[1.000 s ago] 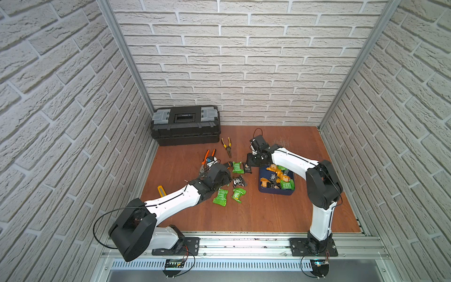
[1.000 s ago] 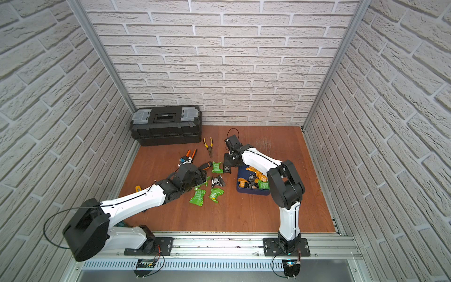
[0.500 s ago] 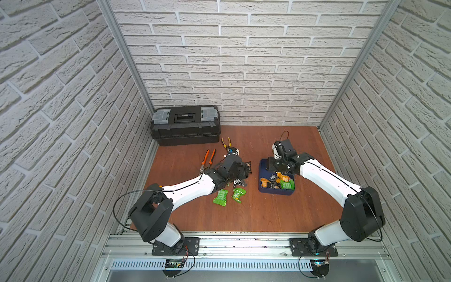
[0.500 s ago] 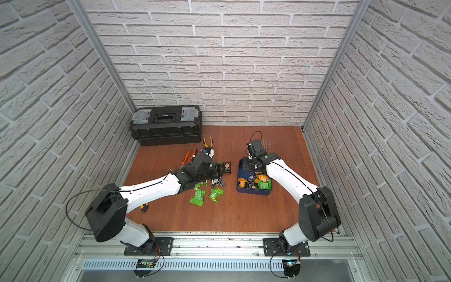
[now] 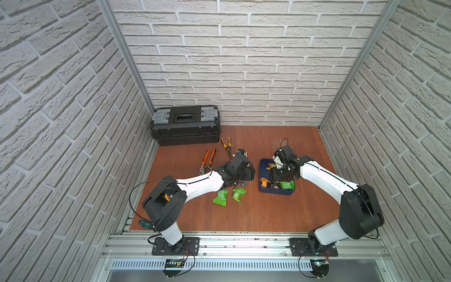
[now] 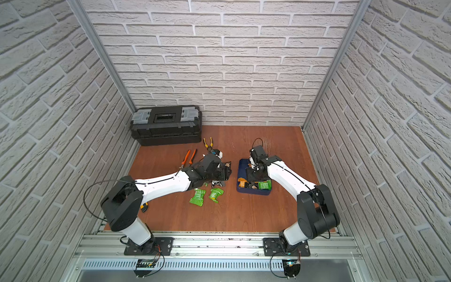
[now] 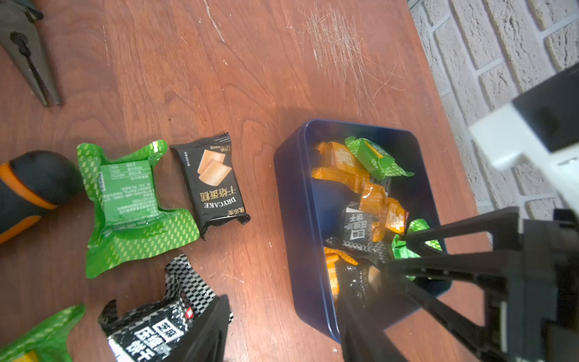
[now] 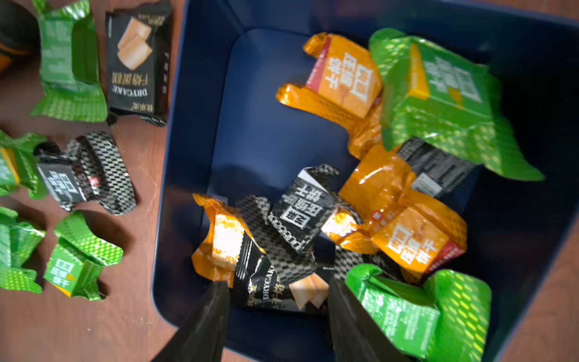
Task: Take the cookies out of the storage box
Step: Pick up the cookie from the storage box.
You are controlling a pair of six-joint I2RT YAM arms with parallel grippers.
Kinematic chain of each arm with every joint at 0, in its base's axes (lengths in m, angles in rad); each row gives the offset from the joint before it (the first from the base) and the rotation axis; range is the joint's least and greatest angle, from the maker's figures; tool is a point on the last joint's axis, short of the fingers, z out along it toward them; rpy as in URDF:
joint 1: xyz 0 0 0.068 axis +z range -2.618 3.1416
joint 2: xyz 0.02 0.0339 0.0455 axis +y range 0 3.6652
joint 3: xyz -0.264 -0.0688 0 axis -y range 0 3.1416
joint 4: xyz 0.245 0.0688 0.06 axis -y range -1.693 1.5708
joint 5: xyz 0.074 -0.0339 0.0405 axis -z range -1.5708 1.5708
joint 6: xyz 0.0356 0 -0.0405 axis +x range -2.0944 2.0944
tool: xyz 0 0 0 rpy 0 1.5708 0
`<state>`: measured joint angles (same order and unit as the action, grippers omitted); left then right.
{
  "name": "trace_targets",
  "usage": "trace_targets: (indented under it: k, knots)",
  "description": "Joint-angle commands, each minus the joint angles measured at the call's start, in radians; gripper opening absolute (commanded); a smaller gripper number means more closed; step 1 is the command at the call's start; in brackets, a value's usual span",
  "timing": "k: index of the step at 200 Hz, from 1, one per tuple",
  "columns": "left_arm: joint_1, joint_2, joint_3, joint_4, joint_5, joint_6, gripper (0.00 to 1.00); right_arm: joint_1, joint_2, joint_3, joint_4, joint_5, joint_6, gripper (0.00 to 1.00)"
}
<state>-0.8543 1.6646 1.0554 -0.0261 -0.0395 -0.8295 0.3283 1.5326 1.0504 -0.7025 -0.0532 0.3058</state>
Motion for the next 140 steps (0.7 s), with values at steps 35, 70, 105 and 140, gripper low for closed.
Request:
trace_targets:
  k: [35,70,105,140]
  knots:
    - [-0.003,-0.047,-0.030,0.022,-0.035,-0.016,0.60,0.037,0.102,0.055,-0.019,0.061,-0.038,0.55]
    - [-0.001,-0.069,-0.062,0.030,-0.055,-0.032,0.60,0.066,0.152,0.096,-0.037,0.108,-0.048,0.50]
    - [0.000,-0.075,-0.066,0.028,-0.060,-0.037,0.60,0.069,0.172,0.109,-0.047,0.163,-0.051,0.43]
    - [0.000,-0.076,-0.069,0.026,-0.067,-0.043,0.61,0.069,0.175,0.110,-0.060,0.171,-0.056,0.40]
